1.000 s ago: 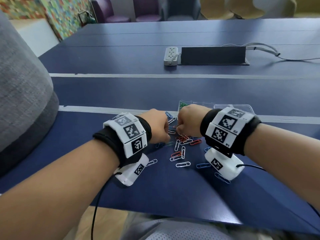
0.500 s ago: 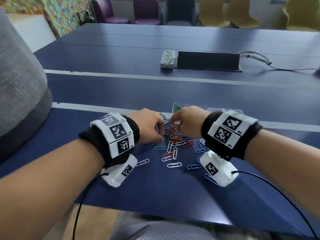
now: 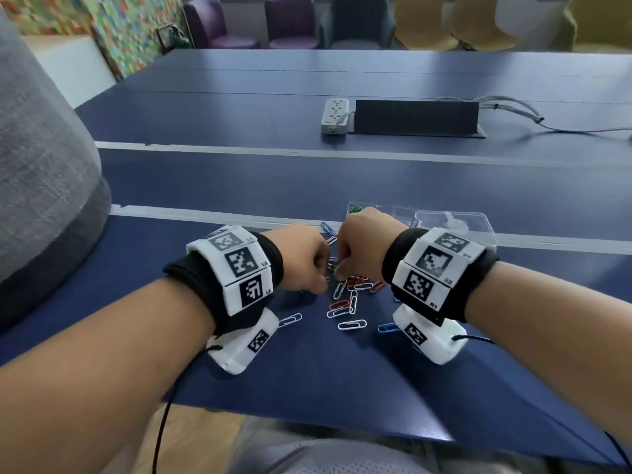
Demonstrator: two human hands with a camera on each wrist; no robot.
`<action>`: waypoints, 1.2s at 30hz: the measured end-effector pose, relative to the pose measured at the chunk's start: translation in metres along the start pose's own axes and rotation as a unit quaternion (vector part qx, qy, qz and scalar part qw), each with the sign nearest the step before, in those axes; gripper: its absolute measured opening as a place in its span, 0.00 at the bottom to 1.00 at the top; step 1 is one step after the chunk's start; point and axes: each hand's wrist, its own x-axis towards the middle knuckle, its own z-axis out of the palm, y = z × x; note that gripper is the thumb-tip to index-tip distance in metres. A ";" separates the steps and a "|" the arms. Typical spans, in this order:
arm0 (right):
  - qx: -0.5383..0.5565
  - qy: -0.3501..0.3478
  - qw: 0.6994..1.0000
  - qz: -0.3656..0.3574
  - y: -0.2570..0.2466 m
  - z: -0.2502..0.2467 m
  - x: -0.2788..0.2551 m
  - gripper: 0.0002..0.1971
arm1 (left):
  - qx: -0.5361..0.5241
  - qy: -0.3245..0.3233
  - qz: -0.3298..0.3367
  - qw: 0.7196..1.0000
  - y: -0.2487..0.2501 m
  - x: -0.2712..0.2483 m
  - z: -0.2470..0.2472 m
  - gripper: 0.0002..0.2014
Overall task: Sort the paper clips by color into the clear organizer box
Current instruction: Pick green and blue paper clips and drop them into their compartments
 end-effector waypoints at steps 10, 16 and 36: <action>-0.035 0.017 0.999 -0.035 0.002 -0.001 -0.005 0.12 | -0.076 0.013 -0.021 0.997 0.000 0.011 -0.020 0.06; 0.045 0.006 0.998 -0.040 0.015 -0.008 -0.007 0.11 | -0.108 0.032 -0.008 0.994 0.003 0.024 -0.029 0.09; 0.143 0.042 0.979 0.137 0.065 -0.053 0.022 0.13 | 0.042 0.096 0.052 0.993 0.040 0.089 -0.044 0.21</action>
